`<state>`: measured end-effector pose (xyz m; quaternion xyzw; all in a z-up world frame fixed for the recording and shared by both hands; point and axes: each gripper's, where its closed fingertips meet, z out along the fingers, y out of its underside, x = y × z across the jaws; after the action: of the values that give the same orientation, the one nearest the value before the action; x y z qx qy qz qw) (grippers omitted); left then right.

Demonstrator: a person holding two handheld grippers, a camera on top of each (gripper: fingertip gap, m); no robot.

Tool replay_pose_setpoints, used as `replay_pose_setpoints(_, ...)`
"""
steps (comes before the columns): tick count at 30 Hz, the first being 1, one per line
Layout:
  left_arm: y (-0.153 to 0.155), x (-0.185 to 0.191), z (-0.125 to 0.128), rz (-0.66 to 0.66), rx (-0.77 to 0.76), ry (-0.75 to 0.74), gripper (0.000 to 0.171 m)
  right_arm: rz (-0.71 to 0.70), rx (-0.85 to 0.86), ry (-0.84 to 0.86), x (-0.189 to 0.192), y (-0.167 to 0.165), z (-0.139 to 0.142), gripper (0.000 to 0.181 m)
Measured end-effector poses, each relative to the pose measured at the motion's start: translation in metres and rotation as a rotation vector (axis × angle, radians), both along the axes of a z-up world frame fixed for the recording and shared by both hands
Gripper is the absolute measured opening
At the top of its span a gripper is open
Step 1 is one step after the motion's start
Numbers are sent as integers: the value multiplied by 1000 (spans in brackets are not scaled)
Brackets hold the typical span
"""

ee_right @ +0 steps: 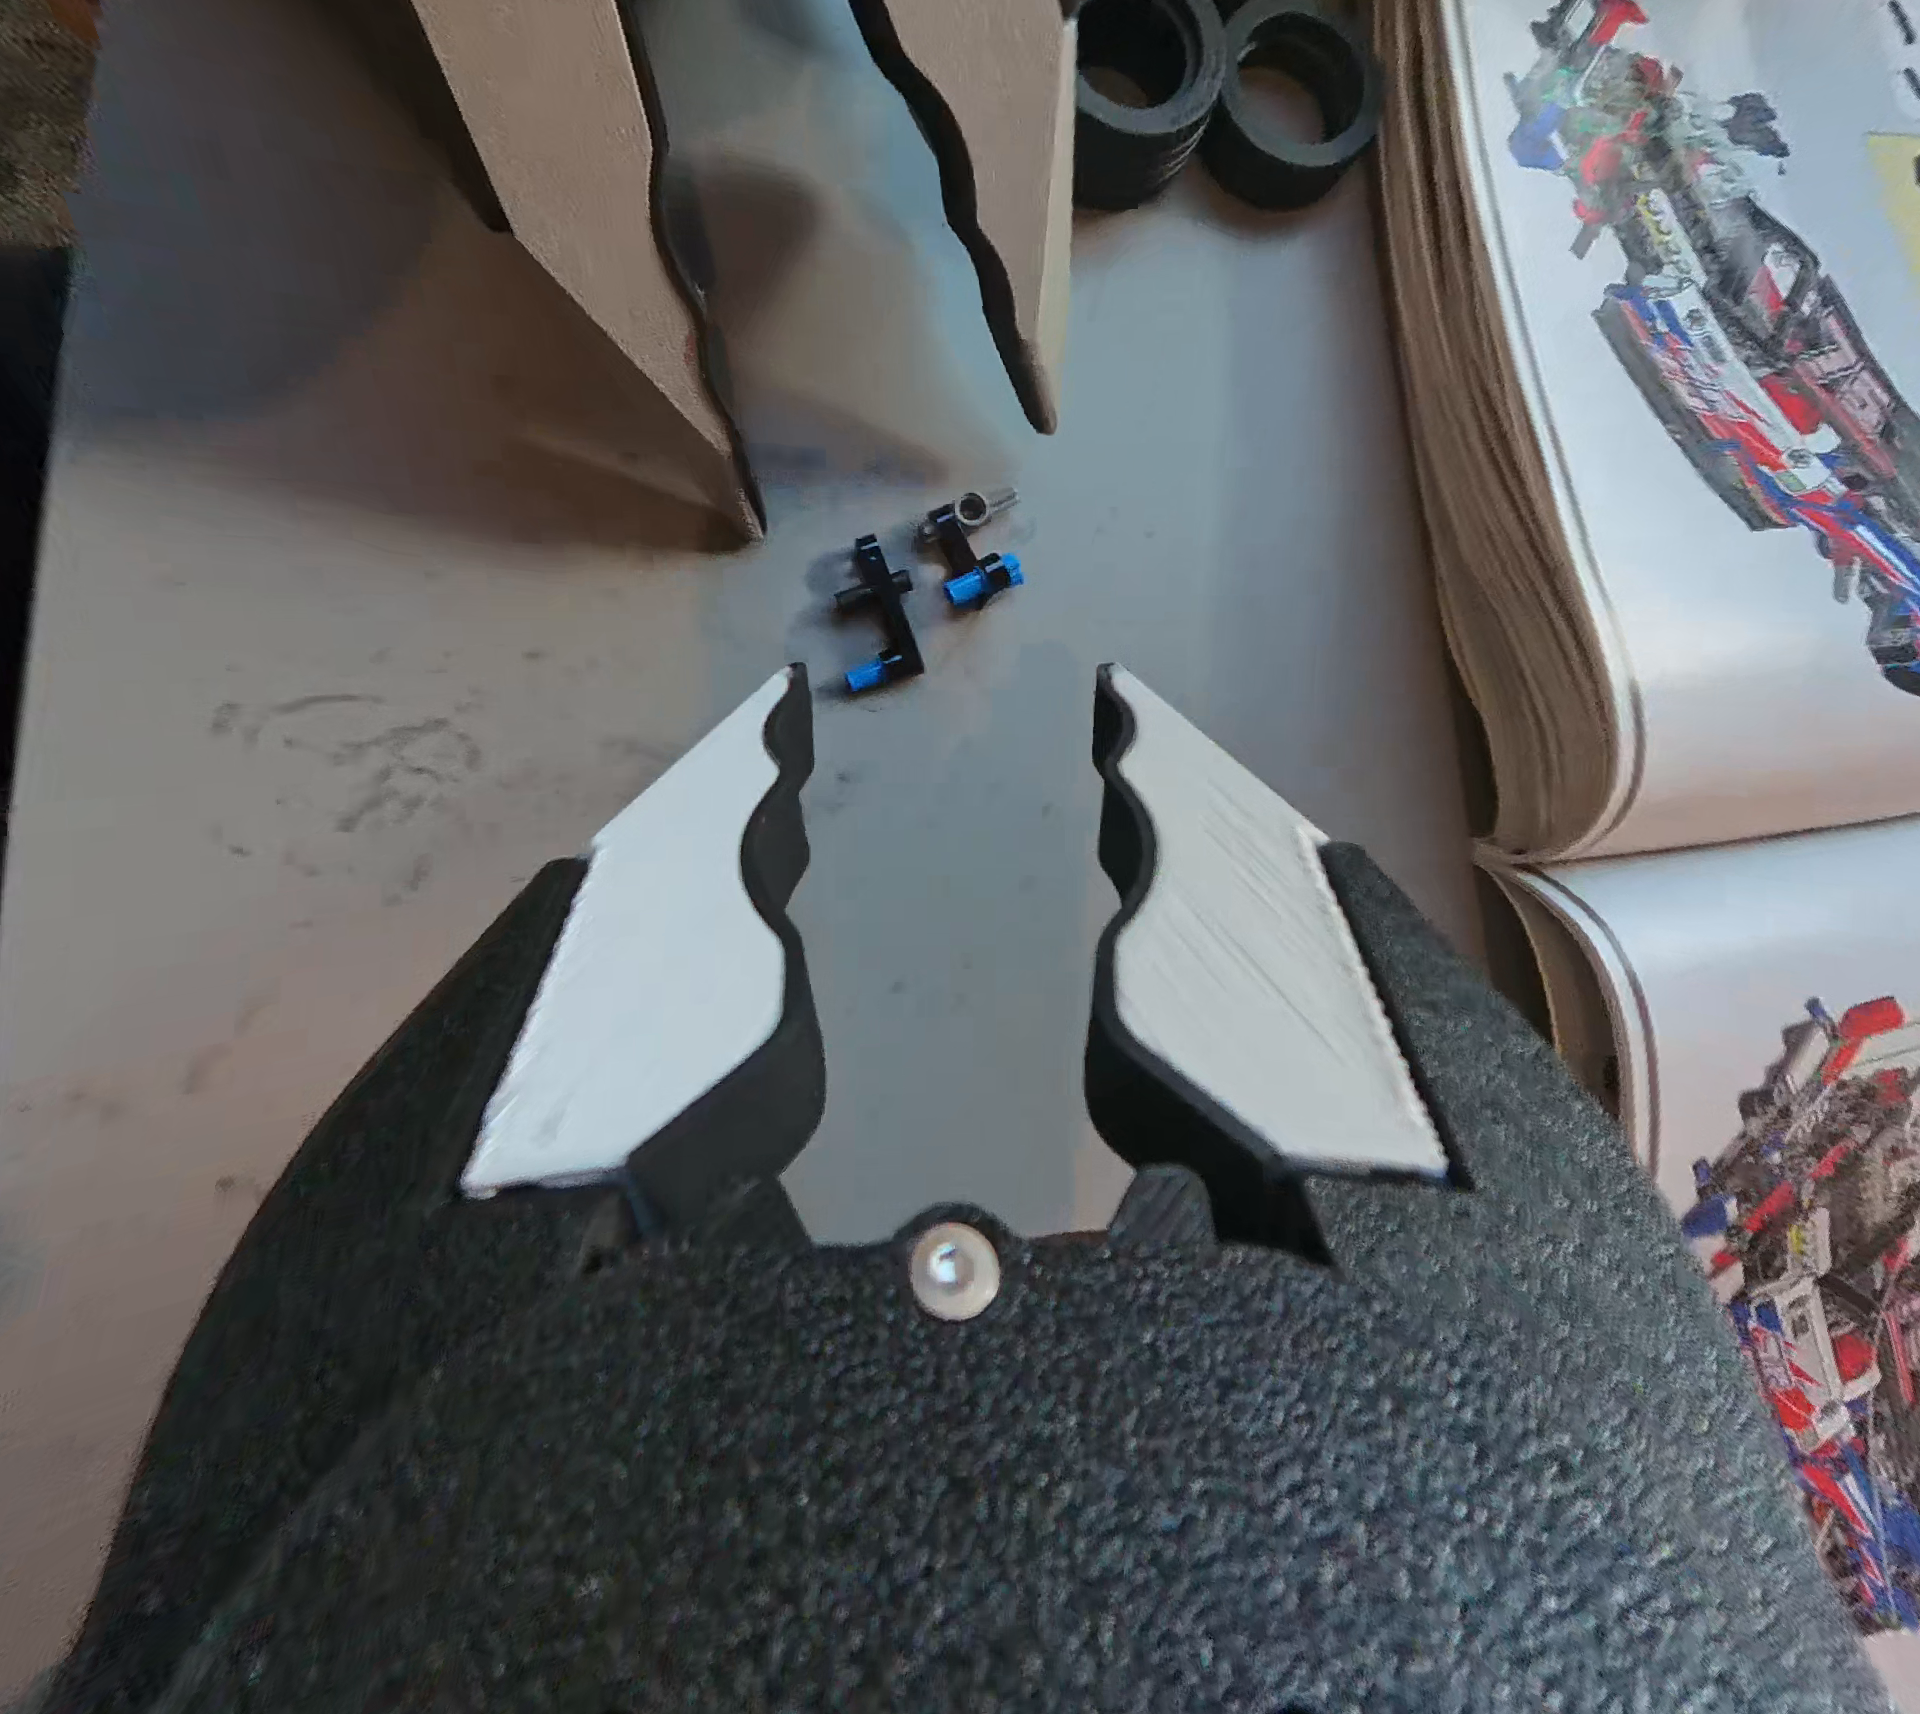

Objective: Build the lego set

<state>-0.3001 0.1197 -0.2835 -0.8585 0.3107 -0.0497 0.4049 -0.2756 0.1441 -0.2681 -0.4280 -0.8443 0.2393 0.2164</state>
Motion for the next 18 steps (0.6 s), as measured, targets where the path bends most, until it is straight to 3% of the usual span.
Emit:
replay_pose_setpoints(5, 2, 2, -2, -40, -39, -36, 53, 55, 40, -46, -7, 1, -15, 52)
replay_pose_setpoints(13, 3, 2, -5, -75, -130, -121, 49, 140, 89, -80, -15, -2, -16, 47)
replay_pose_setpoints(18, 4, 2, -4, -71, -102, -94, 46, 150, 127, -76, -16, -4, -10, 47)
